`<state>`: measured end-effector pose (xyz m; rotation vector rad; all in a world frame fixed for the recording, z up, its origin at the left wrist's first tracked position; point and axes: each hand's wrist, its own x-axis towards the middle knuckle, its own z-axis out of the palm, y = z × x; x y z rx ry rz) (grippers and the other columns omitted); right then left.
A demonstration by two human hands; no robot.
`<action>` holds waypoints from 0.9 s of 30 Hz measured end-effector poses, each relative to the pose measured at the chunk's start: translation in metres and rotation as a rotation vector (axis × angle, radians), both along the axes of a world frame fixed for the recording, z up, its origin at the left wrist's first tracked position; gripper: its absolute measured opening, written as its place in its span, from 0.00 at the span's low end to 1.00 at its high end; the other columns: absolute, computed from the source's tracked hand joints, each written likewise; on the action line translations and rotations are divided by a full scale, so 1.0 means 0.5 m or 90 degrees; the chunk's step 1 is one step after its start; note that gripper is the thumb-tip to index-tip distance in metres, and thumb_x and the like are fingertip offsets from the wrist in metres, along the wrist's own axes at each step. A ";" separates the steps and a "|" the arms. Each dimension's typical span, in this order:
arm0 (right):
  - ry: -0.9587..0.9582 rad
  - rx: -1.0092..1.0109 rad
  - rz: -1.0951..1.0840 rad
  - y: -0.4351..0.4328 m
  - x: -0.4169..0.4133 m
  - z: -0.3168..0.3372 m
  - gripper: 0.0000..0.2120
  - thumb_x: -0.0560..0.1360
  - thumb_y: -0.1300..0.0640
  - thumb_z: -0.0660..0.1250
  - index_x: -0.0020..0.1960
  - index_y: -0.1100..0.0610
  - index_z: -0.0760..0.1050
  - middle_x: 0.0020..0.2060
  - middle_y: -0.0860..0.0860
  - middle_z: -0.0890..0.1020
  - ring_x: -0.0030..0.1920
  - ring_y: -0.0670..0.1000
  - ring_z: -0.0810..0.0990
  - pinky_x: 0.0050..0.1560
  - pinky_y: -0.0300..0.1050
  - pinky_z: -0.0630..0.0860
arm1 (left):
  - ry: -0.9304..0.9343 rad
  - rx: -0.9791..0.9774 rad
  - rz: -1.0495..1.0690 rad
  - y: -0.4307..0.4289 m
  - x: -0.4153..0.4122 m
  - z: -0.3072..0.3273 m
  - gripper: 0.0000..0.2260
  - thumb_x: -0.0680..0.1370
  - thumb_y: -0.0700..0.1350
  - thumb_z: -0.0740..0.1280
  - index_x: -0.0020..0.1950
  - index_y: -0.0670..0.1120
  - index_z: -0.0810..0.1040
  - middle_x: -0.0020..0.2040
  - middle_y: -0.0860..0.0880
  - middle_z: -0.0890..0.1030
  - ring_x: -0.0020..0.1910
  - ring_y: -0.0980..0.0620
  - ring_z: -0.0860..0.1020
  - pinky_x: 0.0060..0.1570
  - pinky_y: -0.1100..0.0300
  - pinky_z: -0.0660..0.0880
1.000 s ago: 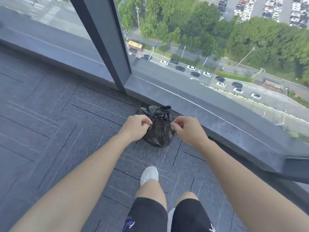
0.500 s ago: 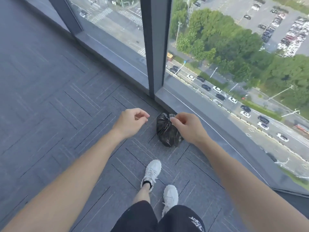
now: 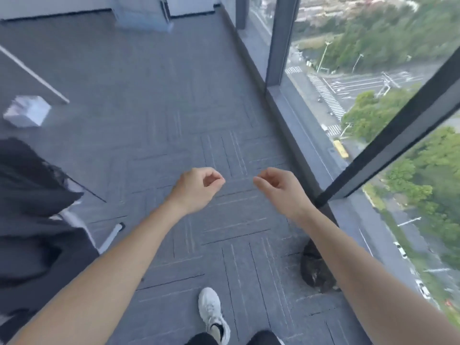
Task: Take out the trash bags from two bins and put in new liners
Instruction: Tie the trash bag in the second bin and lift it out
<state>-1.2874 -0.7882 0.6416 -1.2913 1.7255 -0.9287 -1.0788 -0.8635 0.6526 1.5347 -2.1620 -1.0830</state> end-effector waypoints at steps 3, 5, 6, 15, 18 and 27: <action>-0.031 -0.014 0.057 -0.131 0.129 0.034 0.11 0.79 0.57 0.66 0.39 0.61 0.75 0.28 0.47 0.74 0.27 0.45 0.69 0.29 0.36 0.66 | -0.008 -0.045 0.079 -0.073 0.144 0.037 0.08 0.79 0.51 0.67 0.42 0.51 0.82 0.36 0.55 0.82 0.35 0.62 0.76 0.33 0.73 0.66; -0.128 -0.001 0.070 -0.204 0.212 0.049 0.10 0.79 0.60 0.65 0.40 0.63 0.75 0.30 0.51 0.74 0.27 0.47 0.69 0.32 0.40 0.67 | -0.015 -0.054 0.134 -0.111 0.235 0.064 0.11 0.79 0.52 0.66 0.42 0.50 0.83 0.35 0.55 0.82 0.34 0.63 0.76 0.33 0.71 0.67; -0.172 0.007 0.073 -0.240 0.248 0.053 0.09 0.79 0.60 0.66 0.41 0.62 0.75 0.30 0.51 0.75 0.28 0.48 0.70 0.34 0.44 0.67 | -0.012 -0.056 0.161 -0.130 0.278 0.075 0.12 0.79 0.53 0.65 0.42 0.50 0.83 0.34 0.55 0.81 0.35 0.63 0.76 0.35 0.67 0.68; -0.202 0.018 0.226 -0.553 0.486 0.089 0.13 0.77 0.52 0.68 0.35 0.54 0.76 0.29 0.51 0.76 0.32 0.52 0.71 0.38 0.50 0.68 | 0.038 -0.081 0.361 -0.307 0.510 0.110 0.17 0.78 0.57 0.67 0.36 0.44 0.77 0.28 0.55 0.74 0.28 0.60 0.71 0.37 0.59 0.71; -0.207 0.024 0.279 -0.674 0.536 0.084 0.12 0.76 0.50 0.68 0.37 0.56 0.78 0.30 0.51 0.78 0.32 0.52 0.72 0.39 0.51 0.69 | 0.037 -0.090 0.419 -0.398 0.544 0.091 0.17 0.78 0.55 0.66 0.35 0.46 0.75 0.28 0.54 0.75 0.29 0.57 0.72 0.38 0.54 0.73; -0.136 0.064 0.445 -1.064 0.605 0.086 0.11 0.80 0.57 0.63 0.43 0.62 0.76 0.34 0.53 0.78 0.33 0.53 0.73 0.41 0.51 0.71 | -0.011 -0.110 0.585 -0.684 0.582 0.092 0.15 0.77 0.51 0.68 0.32 0.49 0.72 0.28 0.54 0.74 0.29 0.56 0.71 0.37 0.55 0.72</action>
